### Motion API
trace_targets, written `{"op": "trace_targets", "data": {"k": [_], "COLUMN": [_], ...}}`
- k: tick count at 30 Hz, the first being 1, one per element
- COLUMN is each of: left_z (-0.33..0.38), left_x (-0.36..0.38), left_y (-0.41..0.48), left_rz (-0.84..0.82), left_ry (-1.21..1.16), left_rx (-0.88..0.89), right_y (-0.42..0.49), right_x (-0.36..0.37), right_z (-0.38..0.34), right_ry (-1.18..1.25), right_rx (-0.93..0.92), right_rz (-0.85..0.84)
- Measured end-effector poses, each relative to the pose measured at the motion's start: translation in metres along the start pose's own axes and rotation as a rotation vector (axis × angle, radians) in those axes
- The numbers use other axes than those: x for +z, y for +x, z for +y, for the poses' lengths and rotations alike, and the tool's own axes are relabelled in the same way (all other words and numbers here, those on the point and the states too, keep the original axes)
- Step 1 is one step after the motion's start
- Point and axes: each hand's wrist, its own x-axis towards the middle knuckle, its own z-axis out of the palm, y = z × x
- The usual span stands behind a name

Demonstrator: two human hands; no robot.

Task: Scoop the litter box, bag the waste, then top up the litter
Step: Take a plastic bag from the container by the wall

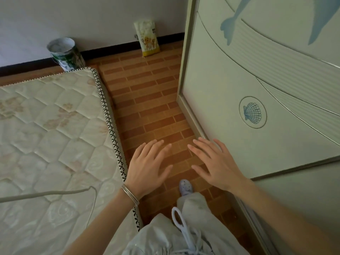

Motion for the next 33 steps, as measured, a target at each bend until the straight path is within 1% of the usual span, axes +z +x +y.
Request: {"op": "trace_targets", "data": {"k": [8, 13, 17, 21, 26, 33], "left_z": [-0.020, -0.033, -0.042, -0.057, -0.102, -0.210], "left_x": [0.008, 0.005, 0.005, 0.013, 0.017, -0.009], "left_y": [0.086, 0.147, 0.178, 0.192, 0.216, 0.279], "left_rz": [-0.005, 0.021, 0.055, 0.028, 0.030, 0.063], "left_ry": [0.033, 0.050, 0.049, 0.037, 0.036, 0.078], "left_rx": [-0.166, -0.263, -0.328, -0.383, -0.392, -0.345], "right_y": [0.105, 0.174, 0.219, 0.250, 0.304, 0.421], "right_x": [-0.011, -0.027, -0.032, -0.023, -0.010, -0.018], "right_z": [0.070, 0.103, 0.122, 0.128, 0.127, 0.105], "right_ry": [-0.006, 0.025, 0.017, 0.031, 0.008, -0.014], "right_rx": [-0.121, -0.193, -0.254, -0.288, -0.321, -0.299], "right_rz": [-0.045, -0.010, 0.006, -0.035, -0.093, -0.032]}}
